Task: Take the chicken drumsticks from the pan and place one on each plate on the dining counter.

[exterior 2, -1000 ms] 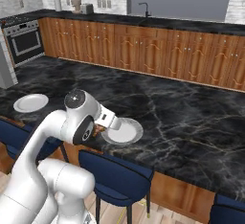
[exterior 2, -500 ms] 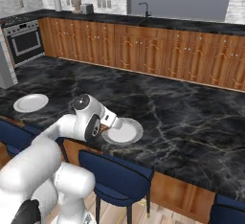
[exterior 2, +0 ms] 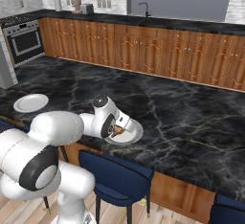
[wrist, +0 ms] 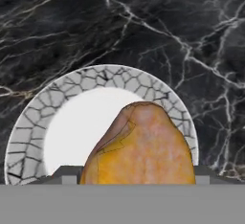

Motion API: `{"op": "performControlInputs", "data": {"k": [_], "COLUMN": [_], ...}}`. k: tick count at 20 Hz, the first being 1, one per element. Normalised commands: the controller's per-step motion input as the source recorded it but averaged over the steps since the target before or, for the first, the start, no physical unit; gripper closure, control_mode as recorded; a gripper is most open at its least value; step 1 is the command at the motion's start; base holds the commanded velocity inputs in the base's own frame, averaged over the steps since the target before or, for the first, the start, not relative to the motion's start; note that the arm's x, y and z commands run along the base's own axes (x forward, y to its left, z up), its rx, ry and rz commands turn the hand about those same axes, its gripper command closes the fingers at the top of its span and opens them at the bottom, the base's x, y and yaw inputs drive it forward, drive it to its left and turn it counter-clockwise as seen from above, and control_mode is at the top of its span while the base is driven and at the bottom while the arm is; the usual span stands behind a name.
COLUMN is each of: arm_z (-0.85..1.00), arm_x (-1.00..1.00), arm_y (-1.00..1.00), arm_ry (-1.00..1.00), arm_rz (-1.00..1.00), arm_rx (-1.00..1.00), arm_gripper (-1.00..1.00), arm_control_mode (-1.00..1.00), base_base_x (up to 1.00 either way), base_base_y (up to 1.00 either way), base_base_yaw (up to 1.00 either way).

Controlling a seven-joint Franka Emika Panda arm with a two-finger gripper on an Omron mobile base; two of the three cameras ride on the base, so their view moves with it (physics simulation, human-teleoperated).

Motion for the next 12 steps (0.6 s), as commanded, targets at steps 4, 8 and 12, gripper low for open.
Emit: {"op": "performControlInputs", "data": {"k": [4,8,12], "arm_z": [-0.55,-0.65,-0.59], "arm_x": [0.47,0.61,0.54], "arm_y": [-0.08,0.10,0.07], "arm_ry": [0.12,0.04,0.01], "arm_rz": [0.00,0.00,0.00], "arm_rx": [0.00,0.00,0.00], "arm_gripper": [1.00,1.00,1.00], "arm_control_mode": [-1.00,-1.00,-1.00], "base_base_x": [0.00,0.00,0.00], "base_base_y": [0.00,0.00,0.00], "base_base_yaw": [0.00,0.00,0.00]}}
